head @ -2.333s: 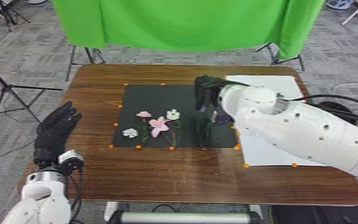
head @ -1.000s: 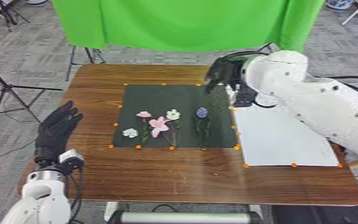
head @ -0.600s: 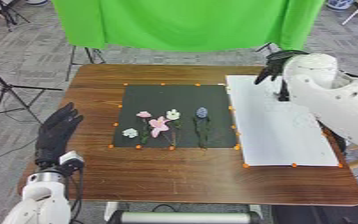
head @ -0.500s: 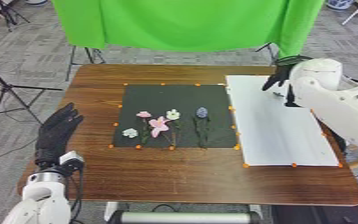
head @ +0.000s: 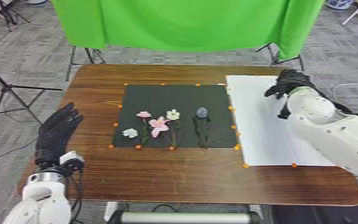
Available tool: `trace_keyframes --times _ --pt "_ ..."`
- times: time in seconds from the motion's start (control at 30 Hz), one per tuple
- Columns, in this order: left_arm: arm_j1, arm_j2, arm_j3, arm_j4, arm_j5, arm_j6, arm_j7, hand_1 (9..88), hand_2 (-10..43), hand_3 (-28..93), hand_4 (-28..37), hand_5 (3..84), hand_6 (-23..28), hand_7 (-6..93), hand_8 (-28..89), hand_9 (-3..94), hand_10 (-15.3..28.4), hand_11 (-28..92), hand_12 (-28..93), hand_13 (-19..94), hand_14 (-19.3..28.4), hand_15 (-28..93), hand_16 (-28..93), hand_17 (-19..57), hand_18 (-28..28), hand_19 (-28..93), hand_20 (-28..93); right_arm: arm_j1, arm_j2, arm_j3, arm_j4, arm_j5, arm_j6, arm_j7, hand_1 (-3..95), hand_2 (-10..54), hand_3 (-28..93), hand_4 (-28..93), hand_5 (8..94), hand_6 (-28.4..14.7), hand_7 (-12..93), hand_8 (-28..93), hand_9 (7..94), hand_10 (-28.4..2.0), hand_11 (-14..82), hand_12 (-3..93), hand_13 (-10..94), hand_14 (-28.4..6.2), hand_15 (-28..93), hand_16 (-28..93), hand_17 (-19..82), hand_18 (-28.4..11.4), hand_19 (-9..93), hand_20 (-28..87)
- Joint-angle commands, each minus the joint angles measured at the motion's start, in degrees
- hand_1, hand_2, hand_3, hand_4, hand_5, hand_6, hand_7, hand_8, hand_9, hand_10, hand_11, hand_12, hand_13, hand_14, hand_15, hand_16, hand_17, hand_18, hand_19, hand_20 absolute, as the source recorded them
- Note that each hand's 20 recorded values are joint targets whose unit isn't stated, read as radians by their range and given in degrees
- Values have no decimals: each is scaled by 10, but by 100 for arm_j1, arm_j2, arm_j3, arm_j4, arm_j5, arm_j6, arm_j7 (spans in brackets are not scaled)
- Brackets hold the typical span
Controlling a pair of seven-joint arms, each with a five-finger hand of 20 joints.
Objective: Arrange flowers
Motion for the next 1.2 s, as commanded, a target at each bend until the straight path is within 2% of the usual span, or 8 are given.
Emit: trace_keyframes --times 0.03,0.17,0.3,0.4,0.57,0.77,1.0,1.2 --pt "7 -28 21 -14 15 -28 -54 418 -95 676 -156 469 -33 198 -110 402 103 183 97 364 134 213 -13 108 94 33 209 -427 -76 166 45 -229 -417 102 383 -95 695 -189 571 18 173 -114 706 -130 125 131 934 -16 657 252 683 -158 932 587" --pt "41 -21 -5 -20 -1 -63 -63 417 -95 678 -155 469 -32 199 -110 402 103 183 97 364 134 213 -13 107 94 32 208 -508 -57 67 72 -309 -159 99 417 -95 694 -194 590 22 182 -118 723 -123 128 130 934 -15 655 253 683 -155 932 581" --pt "-2 -15 23 -4 10 -43 -68 417 -95 677 -155 468 -31 196 -109 403 103 183 98 364 135 214 -12 107 94 33 209 -510 -11 -75 87 -391 451 -9 549 -95 626 -218 724 12 183 4 851 -97 91 166 937 3 702 182 728 -137 932 525" --pt "12 -9 4 -8 8 -63 -81 417 -95 679 -155 468 -30 196 -108 403 103 183 97 364 135 215 -13 107 94 33 208 -530 75 -52 -67 -352 647 -61 590 -94 619 -222 778 12 183 22 908 -93 80 192 937 8 720 163 745 -129 932 506" --pt "27 -9 -6 -15 8 -64 -83 417 -95 679 -156 469 -28 194 -108 402 103 182 97 364 135 216 -13 107 94 33 208 -501 209 9 -353 -240 938 -208 605 -94 621 -217 796 2 179 22 923 -94 77 190 937 9 725 160 753 -125 932 498" --pt "4 -5 -25 -2 -1 -82 -57 418 -95 679 -156 468 -23 191 -106 402 103 183 97 364 134 215 -14 108 94 33 208 -600 466 581 -1107 21 1287 -409 605 -95 626 -211 802 1 181 21 922 -97 71 189 937 12 726 159 753 -123 932 500" --pt "21 -24 -4 -6 5 -77 -40 417 -95 679 -156 467 -21 189 -105 402 103 183 97 364 135 214 -13 108 94 32 207 -1492 675 1846 -2336 1819 1419 -922 601 -95 631 -207 804 4 187 24 923 -98 71 190 937 17 729 162 752 -120 932 518" --pt "35 -33 -8 -25 8 -54 -33 418 -95 679 -156 466 -20 188 -104 401 103 184 96 364 135 215 -14 108 93 32 207 -2395 247 2871 -2975 3935 1647 -1057 601 -95 631 -206 803 3 187 25 923 -98 71 192 937 19 732 164 751 -119 932 531"
